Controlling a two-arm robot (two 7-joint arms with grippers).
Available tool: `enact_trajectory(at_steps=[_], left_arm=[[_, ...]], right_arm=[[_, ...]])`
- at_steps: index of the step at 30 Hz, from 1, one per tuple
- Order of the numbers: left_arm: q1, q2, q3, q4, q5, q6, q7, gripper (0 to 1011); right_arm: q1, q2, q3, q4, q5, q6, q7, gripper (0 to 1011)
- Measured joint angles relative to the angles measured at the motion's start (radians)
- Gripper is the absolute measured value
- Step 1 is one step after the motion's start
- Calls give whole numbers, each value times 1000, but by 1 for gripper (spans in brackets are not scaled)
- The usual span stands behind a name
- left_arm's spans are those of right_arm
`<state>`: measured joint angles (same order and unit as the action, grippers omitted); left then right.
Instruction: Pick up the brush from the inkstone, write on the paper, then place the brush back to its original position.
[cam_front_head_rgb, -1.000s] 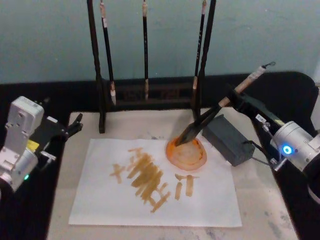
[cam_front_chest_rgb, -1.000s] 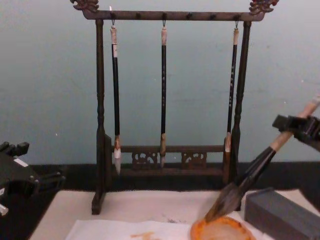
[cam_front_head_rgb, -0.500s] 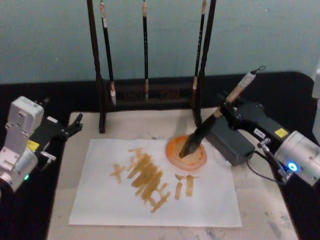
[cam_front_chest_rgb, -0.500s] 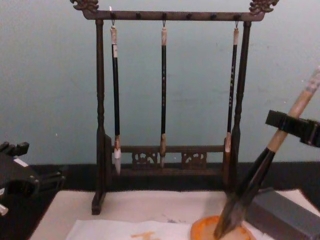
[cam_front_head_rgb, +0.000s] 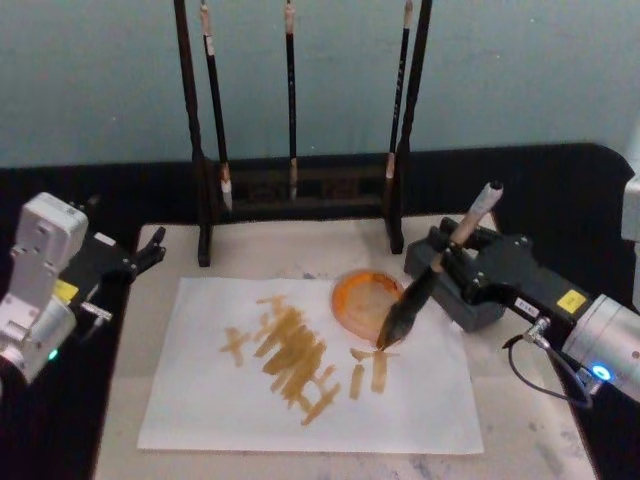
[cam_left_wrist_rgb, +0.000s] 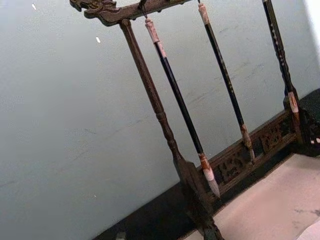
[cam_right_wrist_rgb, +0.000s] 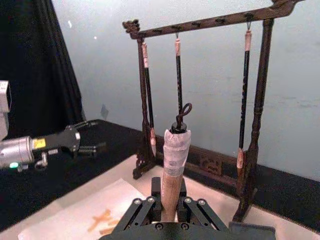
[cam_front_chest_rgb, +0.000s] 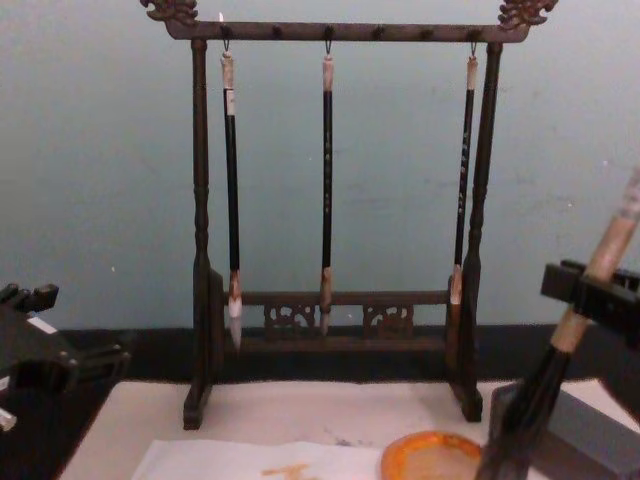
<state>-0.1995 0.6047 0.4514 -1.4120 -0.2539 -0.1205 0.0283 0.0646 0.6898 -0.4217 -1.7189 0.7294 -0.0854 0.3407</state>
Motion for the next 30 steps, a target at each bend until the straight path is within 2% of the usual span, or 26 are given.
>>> enact_trajectory(at_steps=[8, 23, 30], left_arm=[[0, 0, 0, 0, 0, 0, 0, 1010], [0, 0, 0, 0, 0, 0, 0, 1010], [0, 0, 0, 0, 0, 0, 0, 1010]], right_arm=[[-20, 8, 7, -19, -55, 0, 1, 160], [-45, 4, 24, -49, -111, 10, 22, 160], [-48, -9, 27, -53, -137, 23, 34, 160]])
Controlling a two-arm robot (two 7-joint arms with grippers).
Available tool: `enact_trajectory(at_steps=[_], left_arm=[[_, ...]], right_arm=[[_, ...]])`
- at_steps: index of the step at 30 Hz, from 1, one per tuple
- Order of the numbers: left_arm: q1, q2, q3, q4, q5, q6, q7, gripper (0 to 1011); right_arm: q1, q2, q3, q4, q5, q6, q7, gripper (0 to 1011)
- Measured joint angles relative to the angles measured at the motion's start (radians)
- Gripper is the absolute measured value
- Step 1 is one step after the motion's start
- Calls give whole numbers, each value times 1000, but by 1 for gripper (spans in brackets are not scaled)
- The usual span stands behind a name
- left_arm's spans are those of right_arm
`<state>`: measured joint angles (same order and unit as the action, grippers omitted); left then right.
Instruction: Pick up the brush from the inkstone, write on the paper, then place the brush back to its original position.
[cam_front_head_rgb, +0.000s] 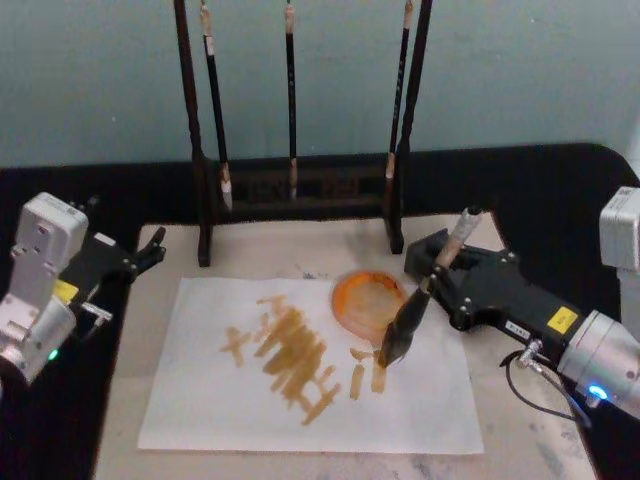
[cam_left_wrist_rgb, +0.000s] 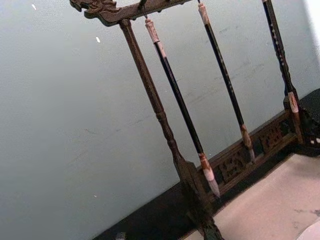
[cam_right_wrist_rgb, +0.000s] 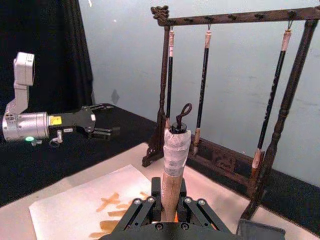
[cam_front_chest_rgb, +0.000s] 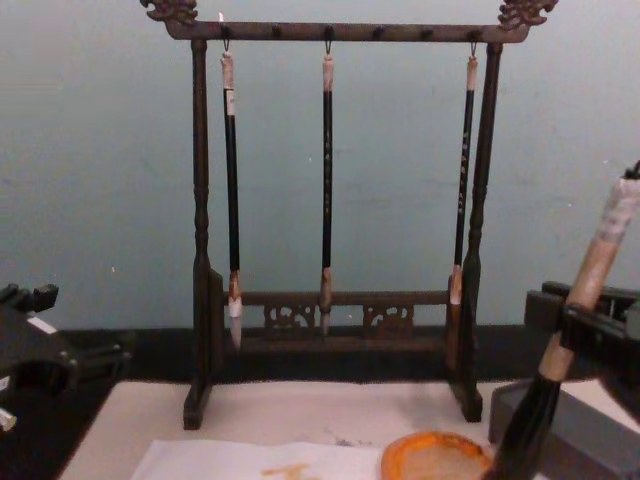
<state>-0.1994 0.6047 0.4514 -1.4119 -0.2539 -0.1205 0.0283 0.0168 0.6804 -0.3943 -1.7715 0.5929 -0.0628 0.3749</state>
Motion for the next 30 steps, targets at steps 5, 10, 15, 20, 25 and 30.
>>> enact_trajectory(at_steps=[5, 10, 15, 20, 25, 30], left_arm=[[0, 0, 0, 0, 0, 0, 0, 1010], [0, 0, 0, 0, 0, 0, 0, 1010], [0, 0, 0, 0, 0, 0, 0, 1010], [0, 0, 0, 0, 0, 0, 0, 1010], [0, 0, 0, 0, 0, 0, 0, 1010], [0, 0, 0, 0, 0, 0, 0, 1010]], right_arm=[[-3, -9, 3, 0, -10, 9, 8, 160], [-7, -20, 9, -2, -20, 17, 18, 160], [-9, -32, 15, 0, -31, 24, 20, 160], [-18, -39, 26, -2, -42, 29, 23, 158], [-32, -45, 42, -9, -54, 32, 24, 160], [-47, -47, 56, -19, -63, 36, 24, 160]])
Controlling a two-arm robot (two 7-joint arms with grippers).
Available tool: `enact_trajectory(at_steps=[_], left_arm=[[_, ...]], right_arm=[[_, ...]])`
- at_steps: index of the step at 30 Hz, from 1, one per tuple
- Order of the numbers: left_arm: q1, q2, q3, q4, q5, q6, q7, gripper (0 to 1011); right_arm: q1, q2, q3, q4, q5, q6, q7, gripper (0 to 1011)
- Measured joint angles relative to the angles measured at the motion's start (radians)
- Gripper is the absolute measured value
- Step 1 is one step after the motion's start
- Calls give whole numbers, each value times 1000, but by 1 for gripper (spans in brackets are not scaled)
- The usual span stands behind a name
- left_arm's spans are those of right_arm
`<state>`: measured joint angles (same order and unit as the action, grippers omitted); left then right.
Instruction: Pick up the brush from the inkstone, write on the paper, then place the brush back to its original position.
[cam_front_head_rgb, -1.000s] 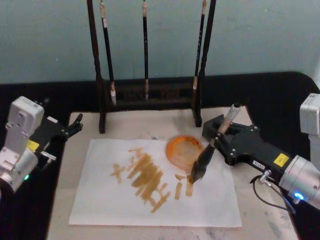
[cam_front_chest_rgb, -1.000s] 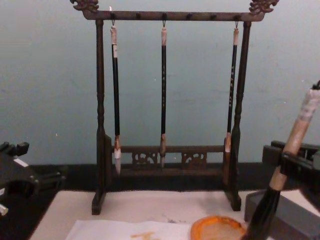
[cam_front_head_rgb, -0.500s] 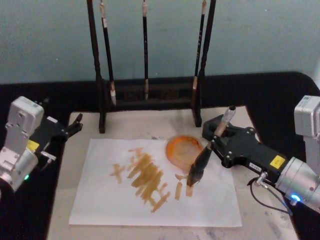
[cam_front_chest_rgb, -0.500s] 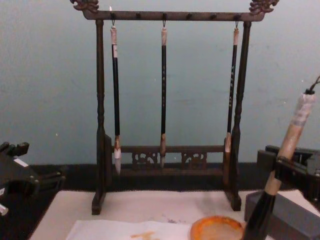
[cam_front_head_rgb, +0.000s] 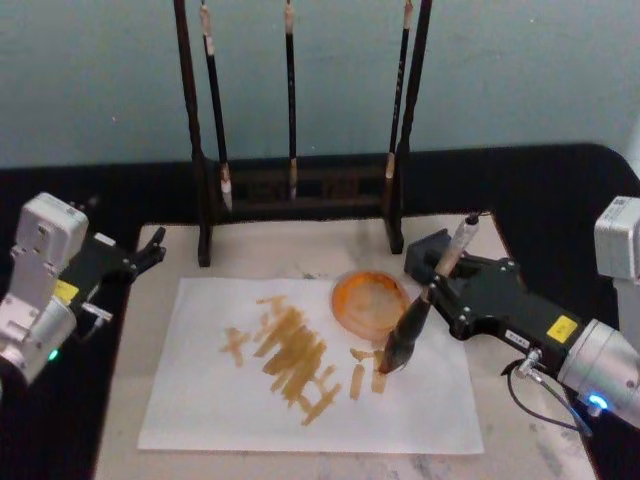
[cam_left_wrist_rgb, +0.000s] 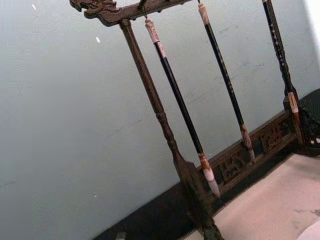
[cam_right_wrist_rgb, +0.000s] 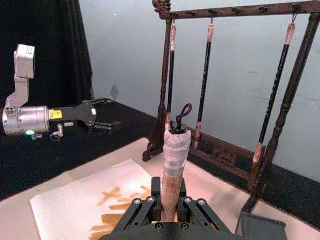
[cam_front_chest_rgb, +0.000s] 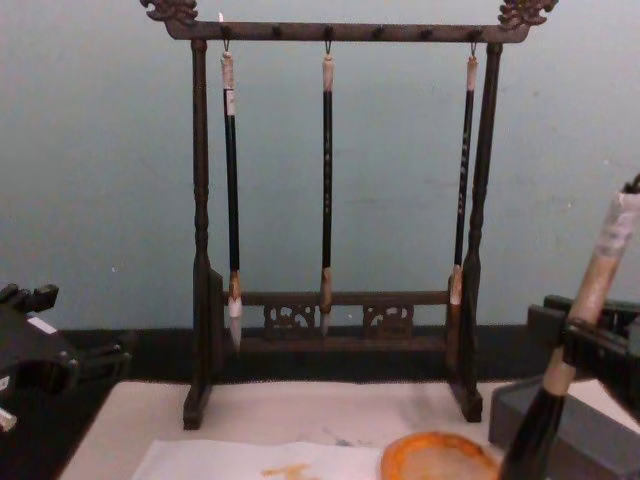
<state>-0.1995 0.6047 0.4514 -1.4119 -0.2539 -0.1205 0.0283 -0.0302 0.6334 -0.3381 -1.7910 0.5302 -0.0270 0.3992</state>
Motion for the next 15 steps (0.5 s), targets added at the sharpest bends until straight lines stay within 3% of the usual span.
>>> enact_trajectory(at_steps=[15], left_arm=[[0, 0, 0, 0, 0, 0, 0, 1010]], right_arm=[[-51, -1, 45, -40, -28, 12, 12, 160]])
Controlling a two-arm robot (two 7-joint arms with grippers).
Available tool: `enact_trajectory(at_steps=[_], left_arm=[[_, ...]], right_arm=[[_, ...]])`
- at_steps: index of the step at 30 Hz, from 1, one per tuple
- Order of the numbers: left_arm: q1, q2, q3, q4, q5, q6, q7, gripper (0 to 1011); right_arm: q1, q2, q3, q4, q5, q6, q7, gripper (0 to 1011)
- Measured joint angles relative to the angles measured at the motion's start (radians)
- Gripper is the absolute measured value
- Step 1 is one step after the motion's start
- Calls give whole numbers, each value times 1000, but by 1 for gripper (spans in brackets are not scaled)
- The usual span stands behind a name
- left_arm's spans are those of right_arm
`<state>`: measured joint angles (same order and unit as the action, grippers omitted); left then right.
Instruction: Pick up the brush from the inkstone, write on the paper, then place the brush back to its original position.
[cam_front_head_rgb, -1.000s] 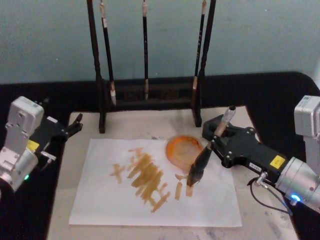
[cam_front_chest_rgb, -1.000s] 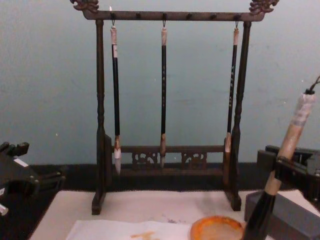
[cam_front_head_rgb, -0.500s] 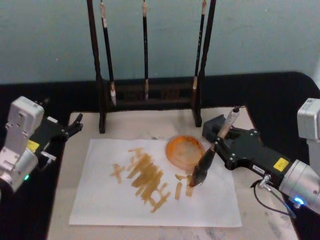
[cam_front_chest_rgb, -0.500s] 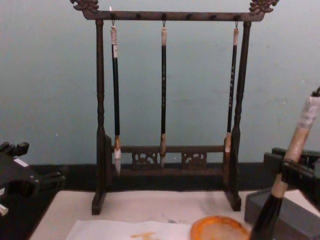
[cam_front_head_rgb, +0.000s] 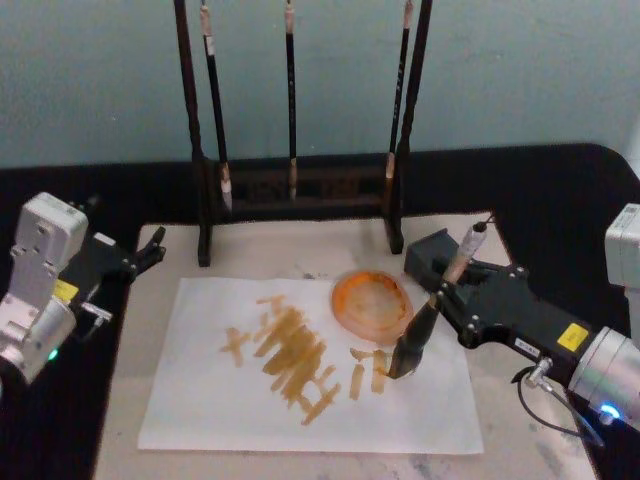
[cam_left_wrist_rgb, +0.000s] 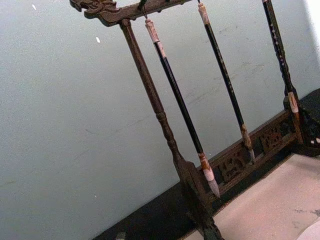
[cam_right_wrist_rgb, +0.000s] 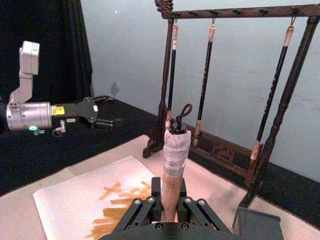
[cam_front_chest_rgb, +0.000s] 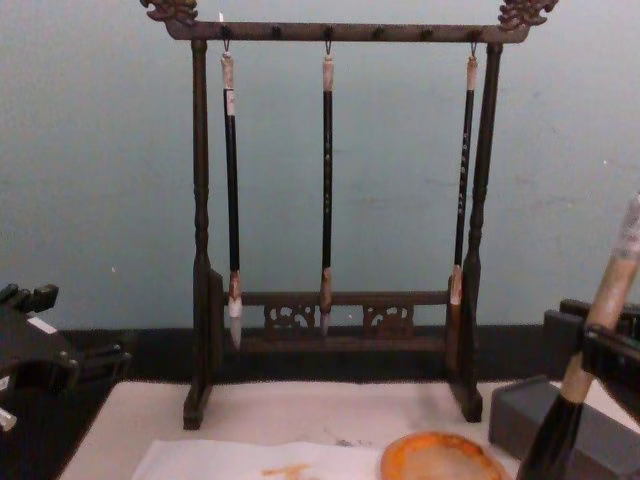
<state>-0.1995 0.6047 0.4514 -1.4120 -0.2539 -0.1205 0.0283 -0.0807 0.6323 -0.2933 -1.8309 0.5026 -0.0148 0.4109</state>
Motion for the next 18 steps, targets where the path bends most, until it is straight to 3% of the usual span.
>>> enact_trajectory(at_steps=[18], left_arm=[[0, 0, 0, 0, 0, 0, 0, 1010]], right_arm=[[-49, -9, 53, -31, -31, 7, 6, 160]])
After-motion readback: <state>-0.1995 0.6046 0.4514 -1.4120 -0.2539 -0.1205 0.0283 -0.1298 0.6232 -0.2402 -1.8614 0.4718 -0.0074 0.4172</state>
